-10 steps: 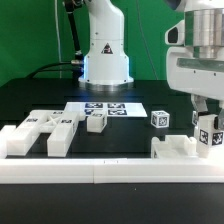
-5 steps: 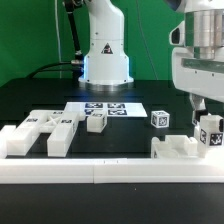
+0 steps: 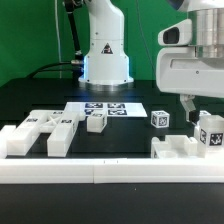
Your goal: Assemble chair
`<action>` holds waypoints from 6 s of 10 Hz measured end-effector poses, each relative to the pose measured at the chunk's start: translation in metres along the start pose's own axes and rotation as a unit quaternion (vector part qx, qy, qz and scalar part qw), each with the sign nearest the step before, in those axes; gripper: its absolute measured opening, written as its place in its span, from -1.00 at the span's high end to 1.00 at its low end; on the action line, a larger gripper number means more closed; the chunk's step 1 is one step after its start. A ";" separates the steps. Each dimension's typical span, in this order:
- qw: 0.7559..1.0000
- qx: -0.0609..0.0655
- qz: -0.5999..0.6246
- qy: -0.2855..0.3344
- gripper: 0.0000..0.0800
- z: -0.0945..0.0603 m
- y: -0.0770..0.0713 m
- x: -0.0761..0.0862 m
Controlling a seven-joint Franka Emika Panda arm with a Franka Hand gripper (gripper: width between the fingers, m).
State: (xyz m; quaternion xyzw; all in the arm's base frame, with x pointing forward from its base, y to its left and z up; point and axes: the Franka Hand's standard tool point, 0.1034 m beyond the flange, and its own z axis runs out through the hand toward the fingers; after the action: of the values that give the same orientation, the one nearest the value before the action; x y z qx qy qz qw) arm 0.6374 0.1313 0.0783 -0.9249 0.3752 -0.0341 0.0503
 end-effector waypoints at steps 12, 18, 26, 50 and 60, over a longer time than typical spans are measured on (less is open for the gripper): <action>0.917 -0.016 -0.398 0.005 -0.35 0.001 0.005 0.006; 0.956 -0.015 -0.293 0.006 0.28 0.001 0.006 0.007; 0.988 -0.033 -0.152 0.007 -0.31 -0.001 0.021 0.017; 0.976 -0.041 -0.209 -0.034 -0.62 -0.018 0.218 0.035; 0.947 -0.084 -0.191 -0.245 -0.62 -0.006 0.246 0.017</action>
Offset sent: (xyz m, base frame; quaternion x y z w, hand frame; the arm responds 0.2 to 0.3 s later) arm 0.0014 0.0017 -0.0022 0.0106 -0.0075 -0.2602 0.9655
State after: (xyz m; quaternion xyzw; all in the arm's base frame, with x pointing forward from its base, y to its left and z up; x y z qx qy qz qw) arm 0.4793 -0.0563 0.0559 -0.9601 0.1693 0.2157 0.0553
